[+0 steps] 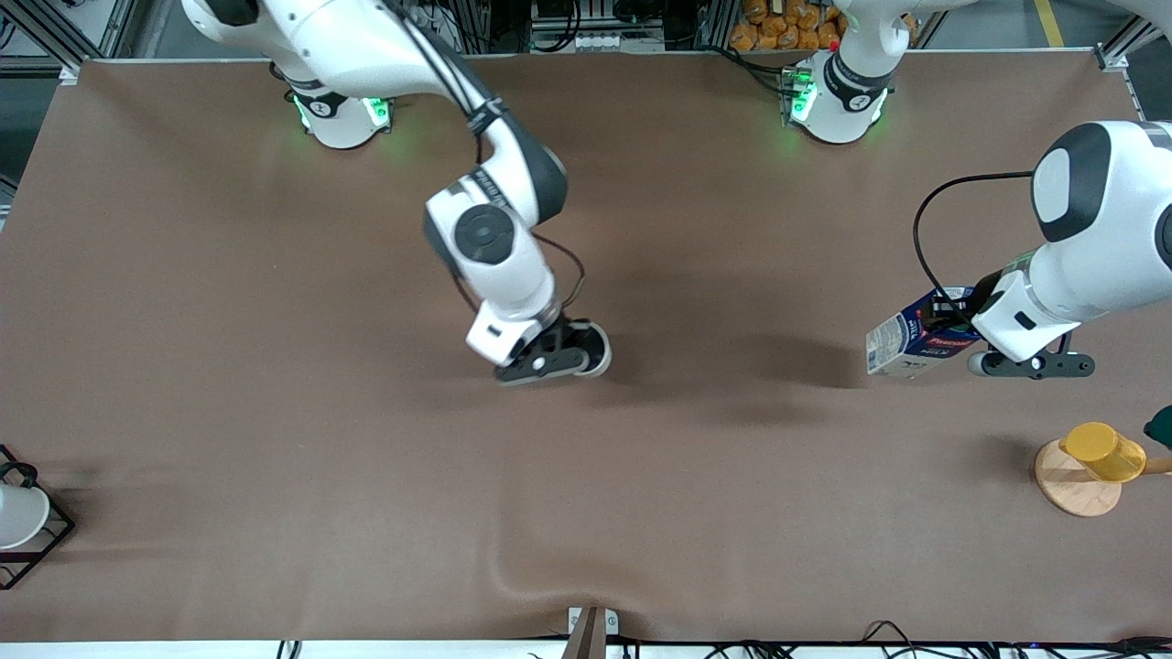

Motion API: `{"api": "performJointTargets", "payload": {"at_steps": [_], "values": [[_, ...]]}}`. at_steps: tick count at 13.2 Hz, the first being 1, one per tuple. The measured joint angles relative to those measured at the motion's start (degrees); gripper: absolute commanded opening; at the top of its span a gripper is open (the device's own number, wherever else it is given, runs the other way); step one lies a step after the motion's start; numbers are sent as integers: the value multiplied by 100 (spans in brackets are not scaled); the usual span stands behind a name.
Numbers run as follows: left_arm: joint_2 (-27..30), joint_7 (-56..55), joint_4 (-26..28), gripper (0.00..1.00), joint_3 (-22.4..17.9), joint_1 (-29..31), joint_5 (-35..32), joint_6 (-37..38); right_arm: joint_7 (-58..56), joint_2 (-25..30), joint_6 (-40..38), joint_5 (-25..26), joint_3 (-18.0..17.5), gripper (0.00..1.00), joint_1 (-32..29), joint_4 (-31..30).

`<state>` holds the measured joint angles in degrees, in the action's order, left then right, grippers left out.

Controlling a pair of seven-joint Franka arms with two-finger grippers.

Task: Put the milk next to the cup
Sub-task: 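Carry the mug with the right gripper toward the table middle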

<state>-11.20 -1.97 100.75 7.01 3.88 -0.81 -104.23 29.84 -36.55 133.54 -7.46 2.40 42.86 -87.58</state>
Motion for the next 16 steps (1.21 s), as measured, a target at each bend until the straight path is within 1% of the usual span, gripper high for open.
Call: {"api": "performJointTargets", "payload": {"at_steps": [3,4,5,7,8,11,12,14,16], "values": [[85,-8,-66,48,-28,20,0,13,697,-42,225,152,12,1,328,-333],[107,-15,-68,48,-31,20,0,77,911,-48,237,297,12,14,374,-363],[126,-19,-70,48,-34,20,0,159,1079,-59,237,428,12,28,390,-369],[176,-20,-72,48,-43,25,0,247,1266,-87,239,531,12,95,401,-369],[203,-20,-72,48,-44,36,0,313,1341,-91,250,539,12,100,413,-367],[280,-73,-77,48,-21,67,0,403,1473,-51,273,583,23,100,424,-197],[303,-205,-78,48,63,63,3,415,1493,34,170,586,56,100,419,-100],[336,-634,-78,48,420,43,4,485,1532,327,-395,586,141,100,303,141],[377,-1231,-82,48,908,18,9,639,1553,701,-1123,586,181,100,-28,326]]}}
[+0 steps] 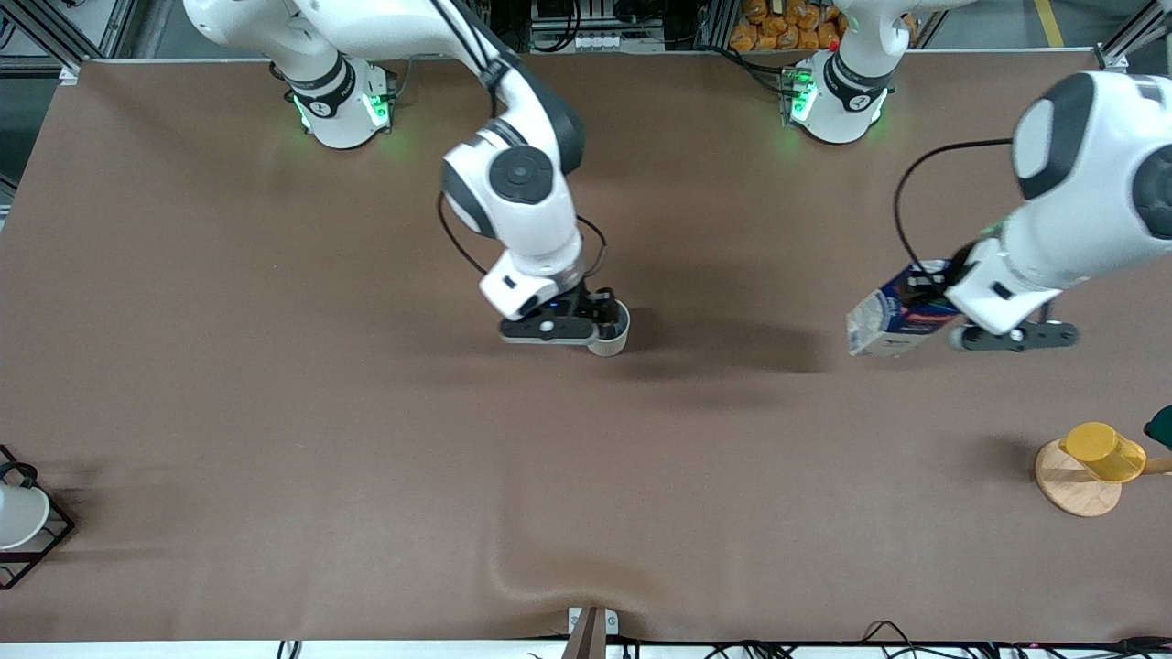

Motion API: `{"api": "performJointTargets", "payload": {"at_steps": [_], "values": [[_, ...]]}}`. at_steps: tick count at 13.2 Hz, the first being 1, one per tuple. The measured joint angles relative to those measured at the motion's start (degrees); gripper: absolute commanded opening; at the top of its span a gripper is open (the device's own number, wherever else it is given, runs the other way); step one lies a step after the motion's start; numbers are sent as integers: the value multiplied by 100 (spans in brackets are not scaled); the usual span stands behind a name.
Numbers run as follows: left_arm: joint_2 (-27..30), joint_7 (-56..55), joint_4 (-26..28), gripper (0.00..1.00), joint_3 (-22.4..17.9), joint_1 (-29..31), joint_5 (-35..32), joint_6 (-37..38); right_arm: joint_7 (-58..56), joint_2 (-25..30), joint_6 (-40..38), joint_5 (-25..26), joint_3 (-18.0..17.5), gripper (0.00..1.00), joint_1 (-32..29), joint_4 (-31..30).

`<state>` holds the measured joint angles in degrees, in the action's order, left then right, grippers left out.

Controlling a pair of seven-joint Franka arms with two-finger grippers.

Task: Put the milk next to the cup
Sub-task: 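Release the mug with the right gripper while the left gripper carries the milk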

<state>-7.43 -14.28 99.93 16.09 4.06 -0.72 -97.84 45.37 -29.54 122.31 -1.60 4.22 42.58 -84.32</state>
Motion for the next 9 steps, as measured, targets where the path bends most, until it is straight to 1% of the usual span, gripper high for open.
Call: {"api": "performJointTargets", "payload": {"at_steps": [3,5,7,9], "values": [[37,-1057,3,48,874,-29,3,244,-9,368,-444,0,13,100,-660,24],[38,-1605,48,48,1453,-44,9,404,-282,512,-659,1,14,100,-1090,33],[38,-2144,138,48,2034,-52,99,426,-1002,660,-1003,1,16,100,-1498,41],[34,-2688,194,48,2409,-117,362,156,-1896,804,-1337,2,22,100,-1959,43]]}}
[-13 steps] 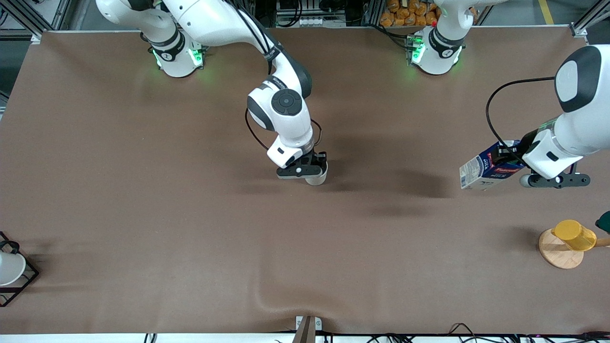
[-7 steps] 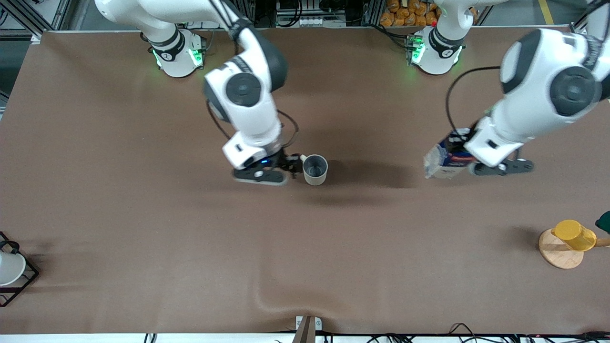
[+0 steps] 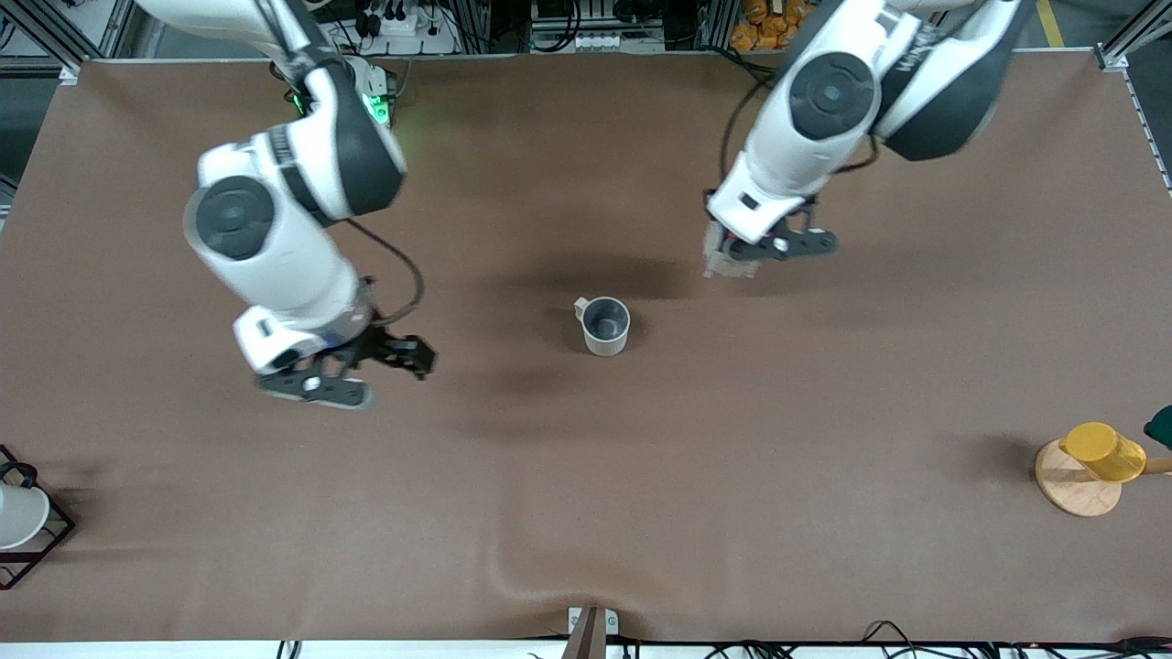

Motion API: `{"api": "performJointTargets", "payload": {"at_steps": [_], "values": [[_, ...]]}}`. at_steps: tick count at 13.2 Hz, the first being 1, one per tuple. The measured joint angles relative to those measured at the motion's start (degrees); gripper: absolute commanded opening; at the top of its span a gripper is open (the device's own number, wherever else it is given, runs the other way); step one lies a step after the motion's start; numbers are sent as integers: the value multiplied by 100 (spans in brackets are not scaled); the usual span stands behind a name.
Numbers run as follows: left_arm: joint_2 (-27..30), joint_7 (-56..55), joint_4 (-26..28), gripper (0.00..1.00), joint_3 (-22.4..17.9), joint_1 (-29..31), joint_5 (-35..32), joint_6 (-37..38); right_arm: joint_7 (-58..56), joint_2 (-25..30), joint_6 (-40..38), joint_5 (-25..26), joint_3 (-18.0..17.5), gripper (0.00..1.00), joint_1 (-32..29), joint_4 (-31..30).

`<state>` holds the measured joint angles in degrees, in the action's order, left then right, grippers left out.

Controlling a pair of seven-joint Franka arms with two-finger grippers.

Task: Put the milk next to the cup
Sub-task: 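Release the mug with the right gripper while the left gripper carries the milk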

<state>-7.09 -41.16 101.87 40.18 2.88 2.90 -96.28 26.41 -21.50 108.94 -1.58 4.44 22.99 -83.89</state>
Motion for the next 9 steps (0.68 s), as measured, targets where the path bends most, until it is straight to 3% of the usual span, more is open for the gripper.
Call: {"api": "performJointTargets", "payload": {"at_steps": [5,9], "values": [[-531,-1645,105,47,224,-881,31,-1290,-2018,307,-513,0,4,100,-1280,-121],[-1146,-2111,113,47,221,-1237,-381,-1738,-2383,763,-540,2,-3,100,-1583,-554]]}}
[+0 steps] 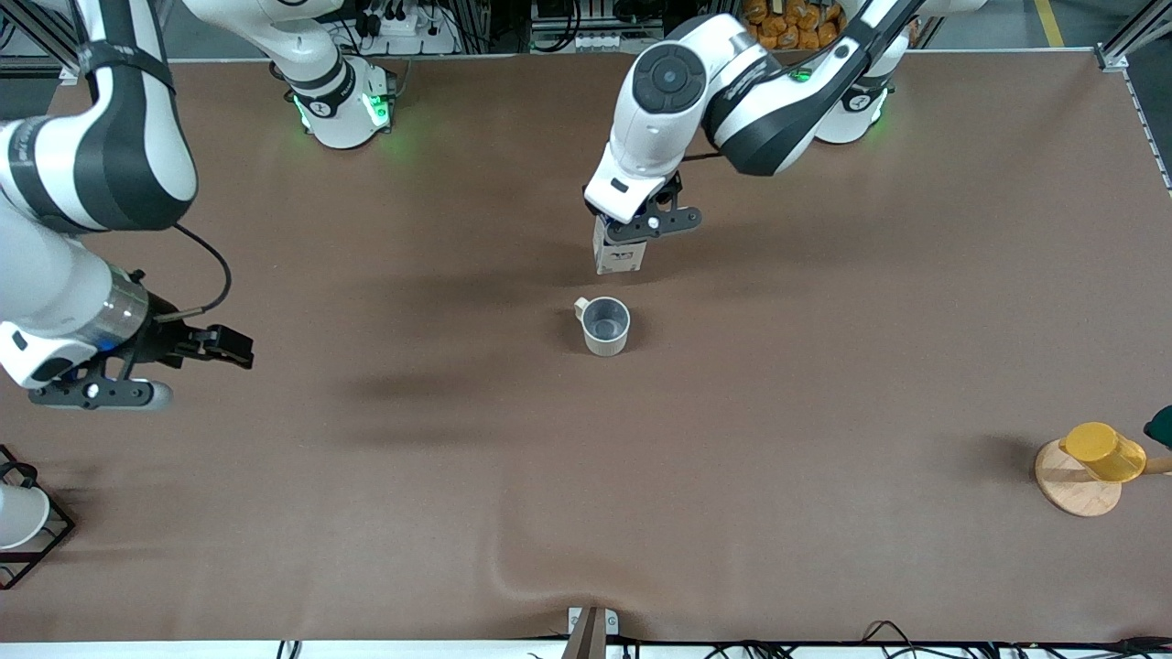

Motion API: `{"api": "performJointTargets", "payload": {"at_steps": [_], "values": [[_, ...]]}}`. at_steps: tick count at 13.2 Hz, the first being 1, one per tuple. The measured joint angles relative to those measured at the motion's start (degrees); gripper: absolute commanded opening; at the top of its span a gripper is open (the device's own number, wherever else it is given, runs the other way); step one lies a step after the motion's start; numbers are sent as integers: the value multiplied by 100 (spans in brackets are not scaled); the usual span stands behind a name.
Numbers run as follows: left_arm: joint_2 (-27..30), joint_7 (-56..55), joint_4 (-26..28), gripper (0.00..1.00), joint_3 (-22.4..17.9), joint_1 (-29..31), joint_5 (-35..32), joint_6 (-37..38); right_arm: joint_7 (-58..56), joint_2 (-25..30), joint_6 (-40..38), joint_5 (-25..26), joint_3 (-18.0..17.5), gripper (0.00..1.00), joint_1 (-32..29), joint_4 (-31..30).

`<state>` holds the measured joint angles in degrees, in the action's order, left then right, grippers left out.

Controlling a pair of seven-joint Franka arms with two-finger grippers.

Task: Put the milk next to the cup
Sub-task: 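Release the mug with the right gripper while the left gripper carries the milk, then lower the milk carton beside the mug with the left gripper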

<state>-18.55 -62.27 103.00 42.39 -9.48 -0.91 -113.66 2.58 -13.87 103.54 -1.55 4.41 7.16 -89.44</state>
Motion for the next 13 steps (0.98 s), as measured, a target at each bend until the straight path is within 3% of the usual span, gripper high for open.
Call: {"api": "performJointTargets", "payload": {"at_steps": [6,9,13], "values": [[-682,-91,5,47,-6,-174,-835,-219,-1545,422,-2,6,5,100,-1110,-355],[-795,-101,-18,47,-16,-175,-877,-310,-1517,874,-1,6,-34,100,-1156,-780],[-868,-200,-27,47,-16,-180,-1051,-407,-996,1372,-238,6,-140,100,-1143,-839]]}}
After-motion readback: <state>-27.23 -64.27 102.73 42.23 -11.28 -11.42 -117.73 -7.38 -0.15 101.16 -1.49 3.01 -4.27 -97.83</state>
